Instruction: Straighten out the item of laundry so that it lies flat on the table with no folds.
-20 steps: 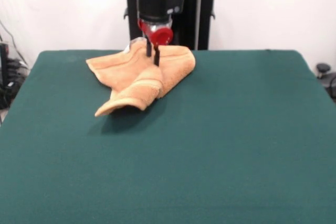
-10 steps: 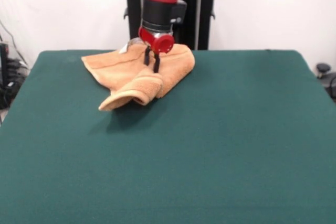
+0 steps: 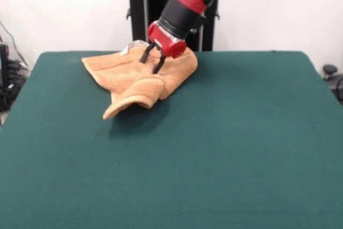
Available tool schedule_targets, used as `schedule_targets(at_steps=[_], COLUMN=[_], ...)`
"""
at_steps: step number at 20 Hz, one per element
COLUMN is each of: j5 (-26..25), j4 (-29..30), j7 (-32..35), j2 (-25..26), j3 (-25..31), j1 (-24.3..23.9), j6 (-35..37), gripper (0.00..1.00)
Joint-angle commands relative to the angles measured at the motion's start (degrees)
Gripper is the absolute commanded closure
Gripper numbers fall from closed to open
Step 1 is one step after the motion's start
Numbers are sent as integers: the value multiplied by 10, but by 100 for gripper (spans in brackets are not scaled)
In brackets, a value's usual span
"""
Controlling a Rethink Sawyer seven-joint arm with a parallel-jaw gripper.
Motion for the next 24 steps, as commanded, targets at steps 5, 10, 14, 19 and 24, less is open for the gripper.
schedule_targets(at_steps=[5, 10, 14, 19, 24], j5=[270, 226, 172, 134, -35], j4=[-117, -131, -145, -151, -130], j7=[-133, -70, -46, -17, -40], j2=[325, 348, 333, 325, 119], j3=[-222, -256, -264, -271, -116], j1=[188, 209, 183, 175, -31], j6=[212, 283, 289, 291, 233], gripper=[0, 0, 0, 0, 0])
